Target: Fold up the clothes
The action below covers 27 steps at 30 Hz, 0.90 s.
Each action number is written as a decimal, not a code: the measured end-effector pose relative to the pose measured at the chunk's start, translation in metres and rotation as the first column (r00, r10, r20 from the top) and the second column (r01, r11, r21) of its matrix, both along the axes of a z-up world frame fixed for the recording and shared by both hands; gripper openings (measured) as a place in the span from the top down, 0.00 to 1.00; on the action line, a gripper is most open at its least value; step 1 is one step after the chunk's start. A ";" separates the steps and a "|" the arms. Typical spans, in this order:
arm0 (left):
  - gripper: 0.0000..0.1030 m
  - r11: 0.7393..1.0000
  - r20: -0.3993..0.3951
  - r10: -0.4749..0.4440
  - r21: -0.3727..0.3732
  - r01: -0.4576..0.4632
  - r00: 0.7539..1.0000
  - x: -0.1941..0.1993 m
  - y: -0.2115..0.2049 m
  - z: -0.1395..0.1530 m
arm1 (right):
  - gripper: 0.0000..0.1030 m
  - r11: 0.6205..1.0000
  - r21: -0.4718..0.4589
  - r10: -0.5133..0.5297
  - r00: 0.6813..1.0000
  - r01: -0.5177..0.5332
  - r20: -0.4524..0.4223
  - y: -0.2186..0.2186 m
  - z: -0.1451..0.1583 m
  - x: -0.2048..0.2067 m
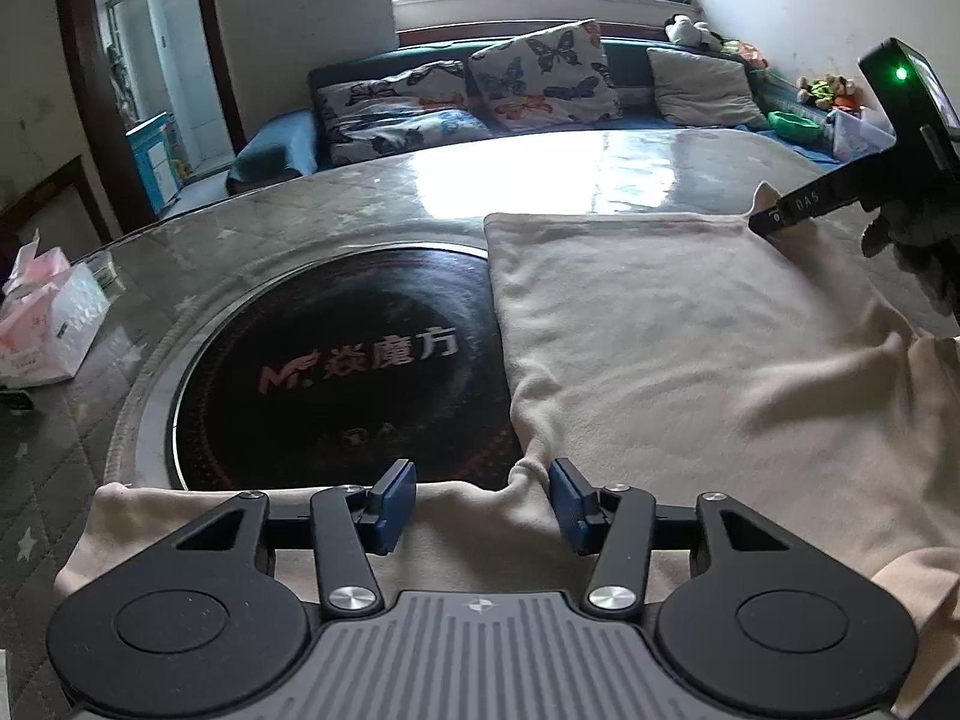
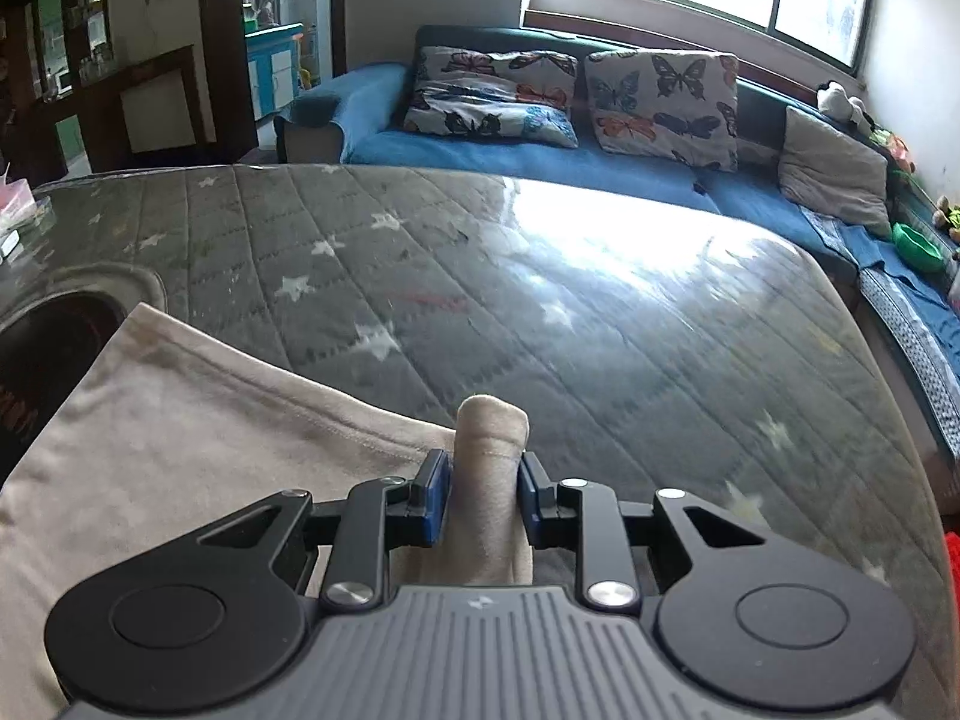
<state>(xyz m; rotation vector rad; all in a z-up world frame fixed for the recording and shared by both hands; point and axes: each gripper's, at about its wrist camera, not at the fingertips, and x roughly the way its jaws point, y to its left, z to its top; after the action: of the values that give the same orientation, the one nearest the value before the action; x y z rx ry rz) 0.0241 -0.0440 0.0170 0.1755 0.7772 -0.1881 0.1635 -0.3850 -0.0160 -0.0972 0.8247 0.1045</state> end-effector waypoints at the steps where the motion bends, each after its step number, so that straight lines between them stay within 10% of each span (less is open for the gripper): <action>1: 0.49 1.000 -0.003 0.007 -0.002 -0.007 1.000 0.001 0.001 0.000 | 0.76 1.000 -0.004 0.007 1.000 -0.007 0.000 0.001 0.000 0.002; 20: 0.43 0.990 0.029 -0.134 -0.036 0.135 0.991 -0.039 -0.037 0.021 | 0.48 0.970 -0.049 0.238 0.971 -0.239 -0.016 0.007 0.032 -0.138; 27: 0.40 0.984 0.010 -0.177 -0.005 0.177 0.984 -0.055 -0.044 0.006 | 0.43 0.982 -0.064 0.181 0.983 -0.179 0.033 -0.011 0.028 -0.188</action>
<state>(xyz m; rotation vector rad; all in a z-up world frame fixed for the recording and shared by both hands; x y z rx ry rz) -0.0311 -0.0880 0.0225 0.2398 0.7515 -0.3576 -0.0244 -0.3960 0.0122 -0.2306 0.7799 0.2473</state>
